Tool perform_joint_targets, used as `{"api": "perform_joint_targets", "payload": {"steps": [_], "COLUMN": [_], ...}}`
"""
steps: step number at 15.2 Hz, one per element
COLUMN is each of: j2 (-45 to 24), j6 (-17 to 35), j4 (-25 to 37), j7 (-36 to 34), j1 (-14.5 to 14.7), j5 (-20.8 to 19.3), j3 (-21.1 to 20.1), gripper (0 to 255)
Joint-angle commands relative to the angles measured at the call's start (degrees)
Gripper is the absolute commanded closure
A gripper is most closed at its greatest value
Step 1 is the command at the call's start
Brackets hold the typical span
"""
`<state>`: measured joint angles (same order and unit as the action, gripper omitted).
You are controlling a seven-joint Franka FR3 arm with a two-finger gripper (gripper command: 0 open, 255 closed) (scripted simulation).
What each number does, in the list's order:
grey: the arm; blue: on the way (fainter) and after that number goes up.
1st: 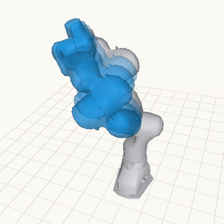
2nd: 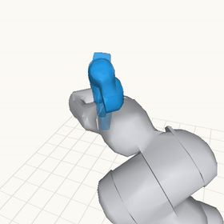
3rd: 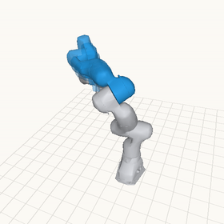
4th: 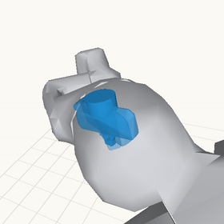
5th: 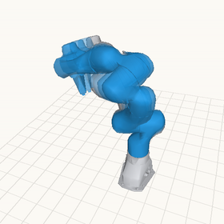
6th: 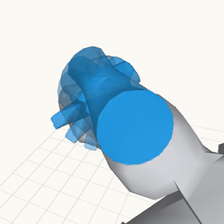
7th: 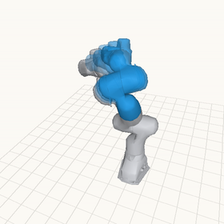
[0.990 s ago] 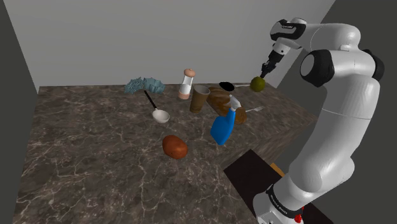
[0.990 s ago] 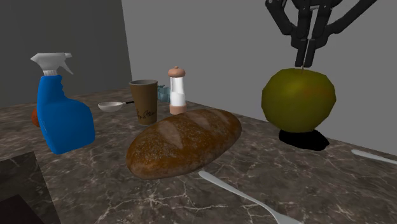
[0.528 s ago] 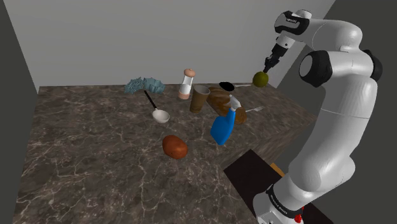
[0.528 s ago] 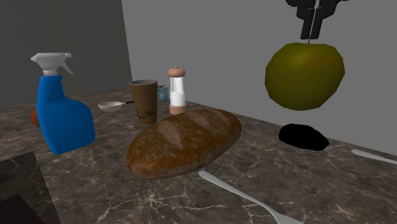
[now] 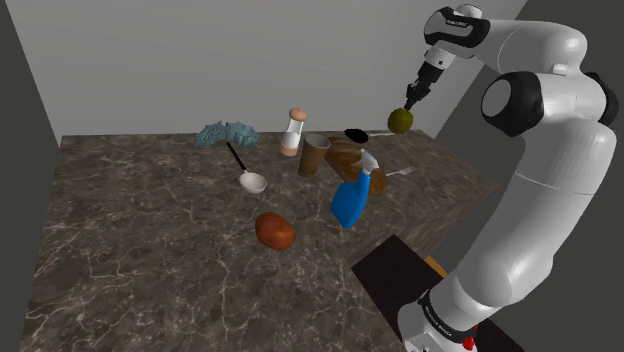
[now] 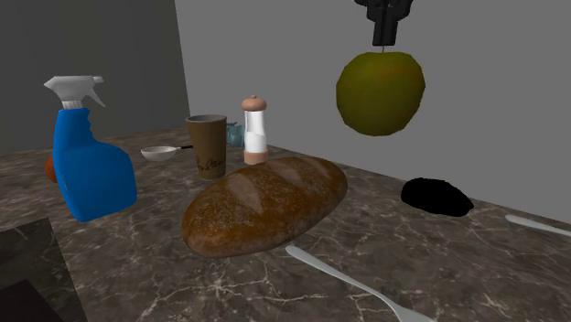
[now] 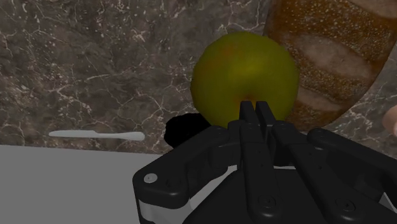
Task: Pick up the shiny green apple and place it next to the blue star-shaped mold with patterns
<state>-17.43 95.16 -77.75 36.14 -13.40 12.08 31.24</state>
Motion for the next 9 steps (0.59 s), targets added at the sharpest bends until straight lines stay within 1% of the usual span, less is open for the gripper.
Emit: {"api": "perform_joint_targets", "payload": {"steps": [1, 5, 9], "j2": [2.34, 5.97, 8.49], "j6": [0.94, 2.60, 3.70], "j4": [-2.75, -7.12, -10.04], "j7": [-2.85, -8.57, -14.28], "j1": [2.63, 7.15, 11.03], "j5": [-1.45, -3.80, -5.58], "j3": [-0.57, -2.20, -4.18], "gripper": [255, 255, 255]}}
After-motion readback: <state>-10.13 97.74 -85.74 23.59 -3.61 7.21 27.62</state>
